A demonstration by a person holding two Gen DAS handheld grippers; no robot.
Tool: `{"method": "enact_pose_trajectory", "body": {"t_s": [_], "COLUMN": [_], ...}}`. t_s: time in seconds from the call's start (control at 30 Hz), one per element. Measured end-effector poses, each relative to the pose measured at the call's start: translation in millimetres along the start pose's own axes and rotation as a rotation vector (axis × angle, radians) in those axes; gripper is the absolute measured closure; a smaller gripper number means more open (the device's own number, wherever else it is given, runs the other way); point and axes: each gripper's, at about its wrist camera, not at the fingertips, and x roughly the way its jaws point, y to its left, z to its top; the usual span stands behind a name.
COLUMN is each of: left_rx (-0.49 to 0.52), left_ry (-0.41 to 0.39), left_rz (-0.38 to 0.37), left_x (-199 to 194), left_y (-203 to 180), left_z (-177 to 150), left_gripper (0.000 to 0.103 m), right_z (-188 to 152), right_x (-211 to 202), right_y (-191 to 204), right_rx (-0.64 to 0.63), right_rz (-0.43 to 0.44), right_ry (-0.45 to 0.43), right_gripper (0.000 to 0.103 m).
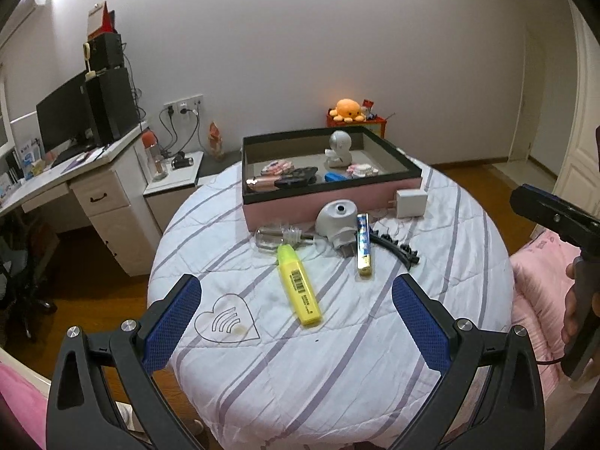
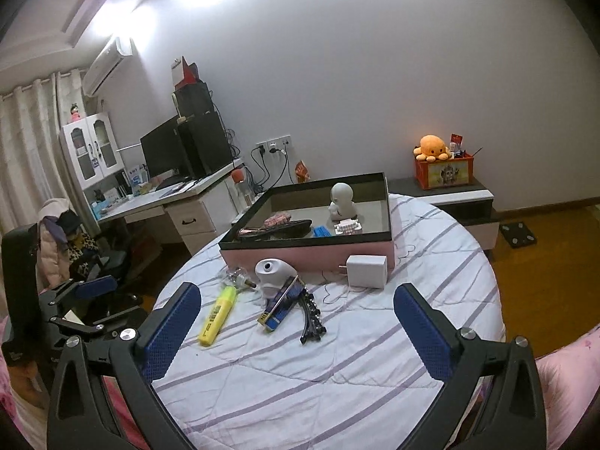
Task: Organize rigid objects
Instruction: 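Withdraw both tools from the box toward the remaining objects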
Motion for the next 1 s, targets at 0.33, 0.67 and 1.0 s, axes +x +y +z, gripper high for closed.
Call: {"method": "enact_pose_trajectory", "body": {"t_s": [0.33,0.67,1.0], "left_rx": [0.016,0.024,-0.002], "left_ry": [0.054,0.096,0.126], "left_rz": [0.017,0.019,-0.039], "left_x": [16,31,61], "left_y": [-3,-4,-17], "left_z": [-6,-7,10], "left_gripper": [0.000,0.000,0.000], "right_z": [-9,-15,-16], "right_x": [11,27,43], "right_y": [-6,-15,-33], "right_rx": [0.019,0.046,0.072], "right_rz": [-0.012,-0.010,-0.035], "right_ry": [0.067,0.127,0.160], "right_gripper": [0.000,0.000,0.000]}}
